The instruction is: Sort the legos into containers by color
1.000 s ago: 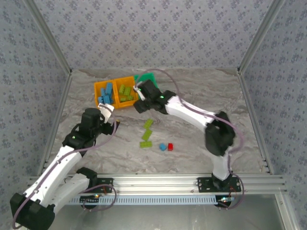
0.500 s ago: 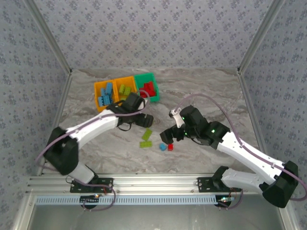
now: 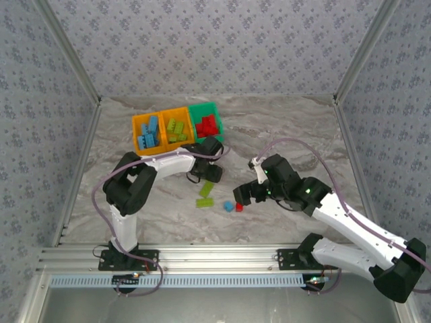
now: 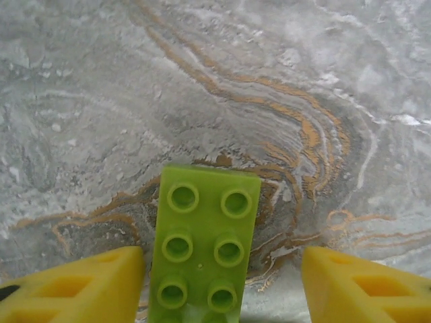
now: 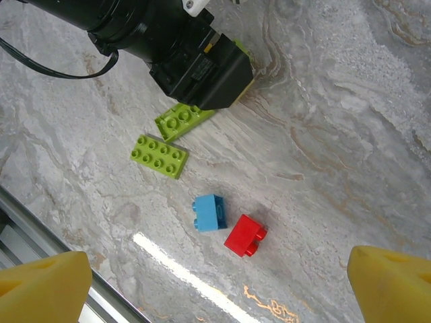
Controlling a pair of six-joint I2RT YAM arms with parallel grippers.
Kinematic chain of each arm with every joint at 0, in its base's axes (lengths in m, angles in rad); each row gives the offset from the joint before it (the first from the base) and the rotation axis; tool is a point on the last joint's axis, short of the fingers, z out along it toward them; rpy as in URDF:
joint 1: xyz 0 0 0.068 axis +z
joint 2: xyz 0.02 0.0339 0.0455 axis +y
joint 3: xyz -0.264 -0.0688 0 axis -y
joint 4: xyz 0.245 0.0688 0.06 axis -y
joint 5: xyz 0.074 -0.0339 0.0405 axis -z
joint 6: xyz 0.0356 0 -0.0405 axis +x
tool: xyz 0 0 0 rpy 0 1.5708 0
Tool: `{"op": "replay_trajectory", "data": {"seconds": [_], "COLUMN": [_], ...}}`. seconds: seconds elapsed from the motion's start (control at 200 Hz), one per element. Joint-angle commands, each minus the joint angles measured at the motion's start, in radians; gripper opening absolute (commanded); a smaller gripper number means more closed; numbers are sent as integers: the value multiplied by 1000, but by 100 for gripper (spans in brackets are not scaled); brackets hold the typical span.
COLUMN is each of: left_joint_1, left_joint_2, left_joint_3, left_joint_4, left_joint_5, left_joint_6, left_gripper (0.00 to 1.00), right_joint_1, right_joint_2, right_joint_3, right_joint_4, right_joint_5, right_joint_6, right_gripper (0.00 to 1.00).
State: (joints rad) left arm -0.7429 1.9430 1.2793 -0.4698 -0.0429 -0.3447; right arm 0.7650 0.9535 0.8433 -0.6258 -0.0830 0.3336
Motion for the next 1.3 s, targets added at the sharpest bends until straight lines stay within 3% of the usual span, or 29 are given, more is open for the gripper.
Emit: {"op": "replay_trajectory", "data": {"seconds": [0.0, 0.28, 0.505, 0.625, 0.904, 1.119, 1.294], "left_joint_1": [-10, -11, 5, 91, 319, 355, 356], "left_joint_2": [12, 13, -222, -261, -23, 118, 0], "left_joint_3": [16, 6, 1, 17, 268, 477, 415], "left_joint_4": [-1, -17, 28, 81, 97, 8, 5], "left_joint_5": [-37, -78, -277, -331, -213, -200, -107], "left_joint_6": [-2, 23, 81, 108, 60, 90, 67], "left_gripper": [52, 32, 32, 33, 37, 52, 55], "right_joint_1": [-6, -6, -7, -10, -12, -12, -13], "right_joint_2": [-8, -16, -55, -81, -110, -130, -149], "right_joint_3": [-11, -5, 4, -7, -9, 18, 2], "right_joint_4": [8, 52, 36, 34, 30, -51, -31], "right_joint_5": [-1, -34, 17, 43, 50, 54, 64], "right_joint_6": [31, 70, 90, 109, 158, 182, 189], "right_gripper": [100, 100, 100, 100, 100, 100, 100]}}
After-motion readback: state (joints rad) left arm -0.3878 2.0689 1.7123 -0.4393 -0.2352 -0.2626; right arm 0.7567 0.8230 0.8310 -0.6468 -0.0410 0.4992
